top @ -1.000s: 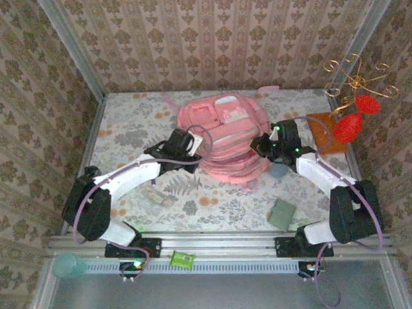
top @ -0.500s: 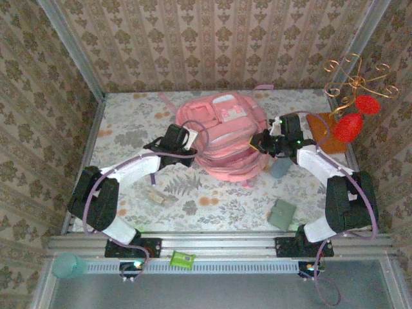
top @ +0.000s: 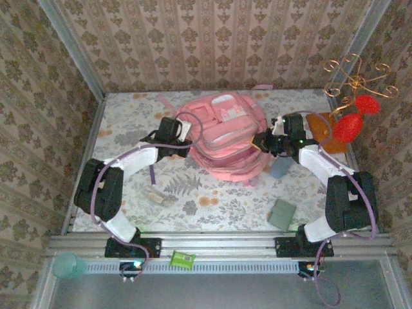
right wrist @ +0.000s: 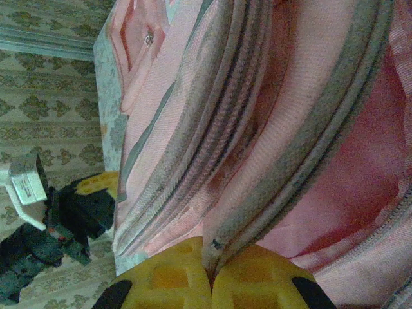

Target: Pack books, pencil case, and school supplies into a backpack

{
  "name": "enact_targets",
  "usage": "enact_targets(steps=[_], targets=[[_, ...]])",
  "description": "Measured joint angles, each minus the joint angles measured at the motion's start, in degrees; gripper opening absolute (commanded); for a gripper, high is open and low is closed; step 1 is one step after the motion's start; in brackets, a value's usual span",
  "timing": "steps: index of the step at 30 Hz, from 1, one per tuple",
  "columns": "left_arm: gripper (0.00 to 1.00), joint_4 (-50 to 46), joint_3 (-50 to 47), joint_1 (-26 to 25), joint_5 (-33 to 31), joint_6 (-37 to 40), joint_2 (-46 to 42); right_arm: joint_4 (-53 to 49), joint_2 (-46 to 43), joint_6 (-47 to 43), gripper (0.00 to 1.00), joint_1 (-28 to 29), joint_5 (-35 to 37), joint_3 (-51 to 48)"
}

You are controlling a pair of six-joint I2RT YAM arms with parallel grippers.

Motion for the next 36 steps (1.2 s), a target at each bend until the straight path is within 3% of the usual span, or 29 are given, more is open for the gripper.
enact_targets(steps=[17,18,21,27,35,36], targets=[[0.0,0.0,7.0,3.6,4.2,-0.1,8.0,2.1,0.0,0.3,0.0,-0.7,-1.2,0.0],[0.03,0.2,7.1,3.7,4.5,-0.1,8.0,2.3,0.0,0.6,0.0,-0.7,-1.2,0.0],[0.34,1.4,6.1,4.1,4.8,-1.0,7.4,4.1,0.0,3.0,0.0,-0.8,-1.6,0.0],[0.67,1.9,0.5,7.5,2.0,-2.5,1.0,10.8,-0.8,10.6,0.0,-0.2,1.0,-0.4],[0.76,6.8,-2.6,4.8,2.2,-2.6,-13.4,18.4,-2.0,18.1,0.0,7.4,10.4,-0.7],[0.84,8.0,-3.1,3.9,2.6,-2.4,-14.6,18.7,-2.0,18.4,0.0,8.3,11.3,-0.7]])
